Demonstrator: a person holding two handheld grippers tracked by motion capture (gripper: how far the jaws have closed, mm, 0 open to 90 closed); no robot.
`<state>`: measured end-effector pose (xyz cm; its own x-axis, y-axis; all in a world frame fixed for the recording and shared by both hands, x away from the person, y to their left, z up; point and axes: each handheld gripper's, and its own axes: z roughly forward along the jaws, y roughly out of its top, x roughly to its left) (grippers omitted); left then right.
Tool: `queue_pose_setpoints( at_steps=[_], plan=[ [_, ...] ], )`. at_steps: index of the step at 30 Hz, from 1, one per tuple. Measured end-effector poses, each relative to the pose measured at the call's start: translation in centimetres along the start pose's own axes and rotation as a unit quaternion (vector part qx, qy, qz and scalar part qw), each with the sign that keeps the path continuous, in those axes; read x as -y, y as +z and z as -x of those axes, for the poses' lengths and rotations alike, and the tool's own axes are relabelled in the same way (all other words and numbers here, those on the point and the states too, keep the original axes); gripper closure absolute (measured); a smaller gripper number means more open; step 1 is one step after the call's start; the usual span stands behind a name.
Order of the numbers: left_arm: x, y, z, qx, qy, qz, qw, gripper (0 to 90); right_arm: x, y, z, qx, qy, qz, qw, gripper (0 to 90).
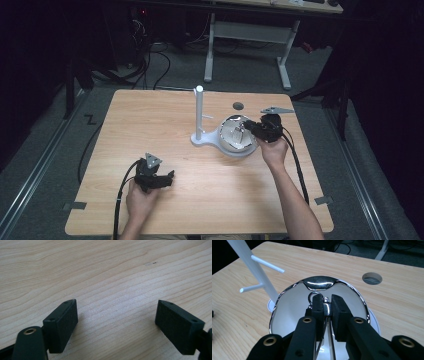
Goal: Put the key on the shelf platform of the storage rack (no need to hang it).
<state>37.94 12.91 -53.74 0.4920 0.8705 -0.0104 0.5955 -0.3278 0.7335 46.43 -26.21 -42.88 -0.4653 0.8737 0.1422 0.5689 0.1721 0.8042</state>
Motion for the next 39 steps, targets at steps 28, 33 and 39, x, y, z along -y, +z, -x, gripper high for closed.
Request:
queue_pose_setpoints(
  at_steps=[28, 33, 39],
  plan=[
    [0.0, 0.0, 0.0, 0.003, 0.001, 0.000, 1.0000, 18.8, 0.4, 4.5, -0.9, 0.008, -0.029, -0.049, 0.9983, 81.3],
    [0.0, 0.0, 0.1, 0.004, 0.003, 0.000, 1.0000, 18.7, 0.6, 3.9, -1.0, 0.010, -0.024, -0.037, 0.9990, 69.7],
    [0.0, 0.0, 0.0, 0.004, 0.003, 0.000, 1.0000, 18.7, 0.7, 2.6, -2.0, 0.018, -0.064, -0.035, 0.9972, 59.9]
  ],
)
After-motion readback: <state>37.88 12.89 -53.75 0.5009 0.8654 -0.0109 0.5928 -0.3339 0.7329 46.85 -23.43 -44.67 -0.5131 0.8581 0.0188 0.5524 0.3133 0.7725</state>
